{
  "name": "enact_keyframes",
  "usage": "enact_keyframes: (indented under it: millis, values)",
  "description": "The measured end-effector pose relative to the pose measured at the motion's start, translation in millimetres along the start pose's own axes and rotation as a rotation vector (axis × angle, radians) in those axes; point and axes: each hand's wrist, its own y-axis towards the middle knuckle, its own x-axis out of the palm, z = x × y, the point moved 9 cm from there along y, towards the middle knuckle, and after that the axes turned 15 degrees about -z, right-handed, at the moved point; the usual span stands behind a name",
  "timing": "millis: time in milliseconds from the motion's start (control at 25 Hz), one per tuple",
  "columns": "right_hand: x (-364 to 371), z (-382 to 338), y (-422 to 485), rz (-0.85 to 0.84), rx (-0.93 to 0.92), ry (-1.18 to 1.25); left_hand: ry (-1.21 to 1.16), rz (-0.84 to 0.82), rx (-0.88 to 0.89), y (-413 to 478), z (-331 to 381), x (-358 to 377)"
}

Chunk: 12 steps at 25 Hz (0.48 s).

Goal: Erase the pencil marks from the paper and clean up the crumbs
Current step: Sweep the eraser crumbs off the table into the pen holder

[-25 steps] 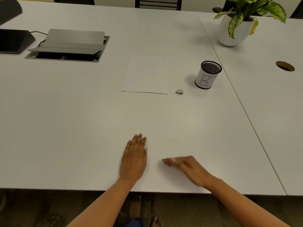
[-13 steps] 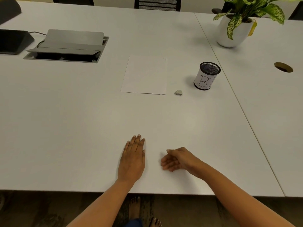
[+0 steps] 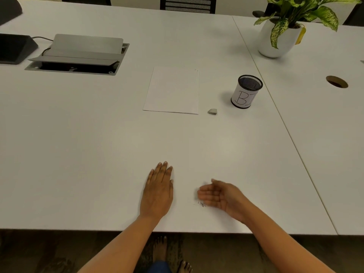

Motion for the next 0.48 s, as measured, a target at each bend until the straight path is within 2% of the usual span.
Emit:
enact_keyframes:
  millis: [80,160,360,480]
  values:
    - [-22,-15,-8,0.088,-0.142,0.222,0.007,0.005,0.005,0,1,0]
    - [-36,-18,-15,0.161,-0.236,0.338,0.006,0.007,0.007,-1,1,0]
    - [0,16,-3,0.107,-0.178,0.309,0.003,0.002,0.006,-1,0,-1]
    - [10,5,6,0.06,-0.189,0.322,-0.003,-0.003,0.003,-1,1,-1]
